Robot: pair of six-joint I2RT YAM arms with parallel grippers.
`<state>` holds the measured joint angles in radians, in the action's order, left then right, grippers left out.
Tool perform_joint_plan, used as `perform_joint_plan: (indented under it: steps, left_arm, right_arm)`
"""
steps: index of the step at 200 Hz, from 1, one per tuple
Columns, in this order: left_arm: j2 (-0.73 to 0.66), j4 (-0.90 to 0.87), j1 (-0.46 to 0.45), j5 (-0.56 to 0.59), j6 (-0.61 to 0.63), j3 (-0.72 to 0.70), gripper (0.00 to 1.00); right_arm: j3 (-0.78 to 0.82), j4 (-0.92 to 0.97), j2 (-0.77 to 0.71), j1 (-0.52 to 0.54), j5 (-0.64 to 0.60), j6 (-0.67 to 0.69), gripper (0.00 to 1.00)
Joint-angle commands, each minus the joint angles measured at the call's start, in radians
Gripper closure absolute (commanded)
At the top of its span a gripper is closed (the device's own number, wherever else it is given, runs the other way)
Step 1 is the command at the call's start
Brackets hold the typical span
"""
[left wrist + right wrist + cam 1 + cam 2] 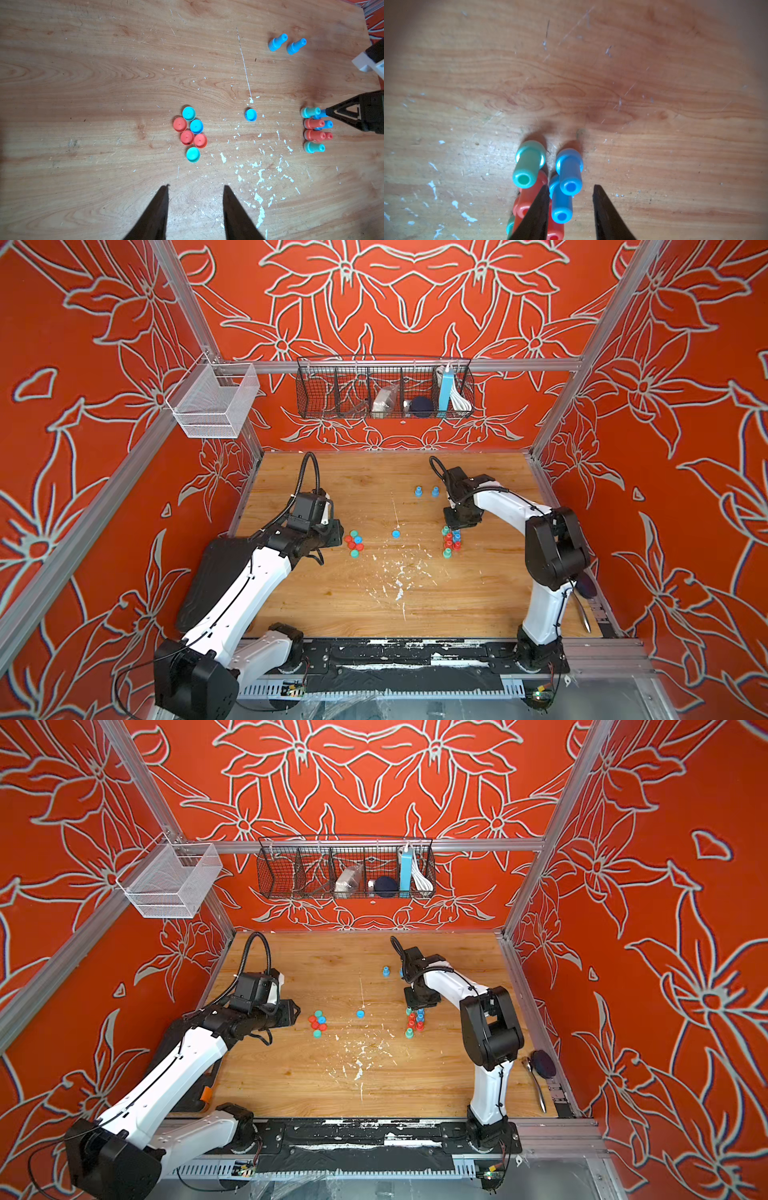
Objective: Close the stamp cap
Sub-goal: Pick up the stamp from the center of the board.
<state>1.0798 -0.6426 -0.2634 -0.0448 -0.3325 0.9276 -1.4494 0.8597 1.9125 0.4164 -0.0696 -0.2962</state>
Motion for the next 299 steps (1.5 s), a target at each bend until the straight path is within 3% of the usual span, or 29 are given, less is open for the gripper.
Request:
perform_joint_plan:
  steps: [1, 201, 299]
  left_arm:
    - [-0.012, -0.008, 0.004, 0.013, 0.011, -0.001, 0.57]
    - [-0.007, -0.002, 0.024, -0.006, 0.006, -0.005, 0.57]
    - [-0.007, 0.000, 0.032, -0.010, 0.005, -0.005, 0.56]
  right_arm:
    - [-0.040, 0.022, 0.035, 0.004, -0.024, 0.008, 0.63]
    - [0.040, -0.012, 0.025, 0.005, -0.002, -0.010, 0.68]
    - [0.015, 0.005, 0.031, 0.005, -0.007, -0.005, 0.80]
